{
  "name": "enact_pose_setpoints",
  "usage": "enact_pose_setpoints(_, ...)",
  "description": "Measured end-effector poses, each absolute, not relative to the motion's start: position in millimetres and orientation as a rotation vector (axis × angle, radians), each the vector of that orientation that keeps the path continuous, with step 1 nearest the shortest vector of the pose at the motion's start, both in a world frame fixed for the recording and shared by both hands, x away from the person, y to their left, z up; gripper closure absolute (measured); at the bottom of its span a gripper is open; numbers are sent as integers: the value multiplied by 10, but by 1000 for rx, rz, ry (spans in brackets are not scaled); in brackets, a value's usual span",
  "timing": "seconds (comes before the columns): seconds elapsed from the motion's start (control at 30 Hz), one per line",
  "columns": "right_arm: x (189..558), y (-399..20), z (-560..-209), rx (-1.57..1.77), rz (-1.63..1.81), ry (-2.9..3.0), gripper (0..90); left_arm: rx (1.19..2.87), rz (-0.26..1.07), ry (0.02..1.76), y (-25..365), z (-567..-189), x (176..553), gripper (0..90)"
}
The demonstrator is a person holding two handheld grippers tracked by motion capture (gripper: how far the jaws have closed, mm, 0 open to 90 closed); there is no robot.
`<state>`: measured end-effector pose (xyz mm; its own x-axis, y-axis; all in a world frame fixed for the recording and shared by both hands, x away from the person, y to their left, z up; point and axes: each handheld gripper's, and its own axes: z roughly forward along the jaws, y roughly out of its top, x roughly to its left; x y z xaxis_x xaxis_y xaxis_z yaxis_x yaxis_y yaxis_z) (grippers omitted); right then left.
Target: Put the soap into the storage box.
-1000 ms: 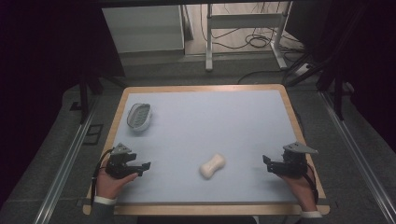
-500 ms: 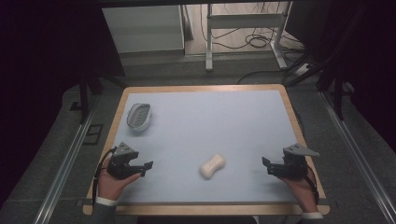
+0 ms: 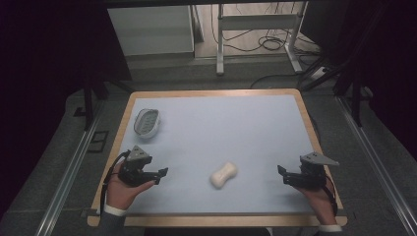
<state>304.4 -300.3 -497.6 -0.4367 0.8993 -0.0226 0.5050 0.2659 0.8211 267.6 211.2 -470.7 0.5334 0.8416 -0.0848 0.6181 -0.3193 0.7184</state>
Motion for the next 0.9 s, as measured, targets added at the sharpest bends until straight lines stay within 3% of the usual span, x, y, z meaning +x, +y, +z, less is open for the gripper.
enact_pose_setpoints(0.9, 3059, -3018, -5018, 1270, 1018, 2052, 86, 2179, 338, 1098, 1619, -4576, 2871, 261)
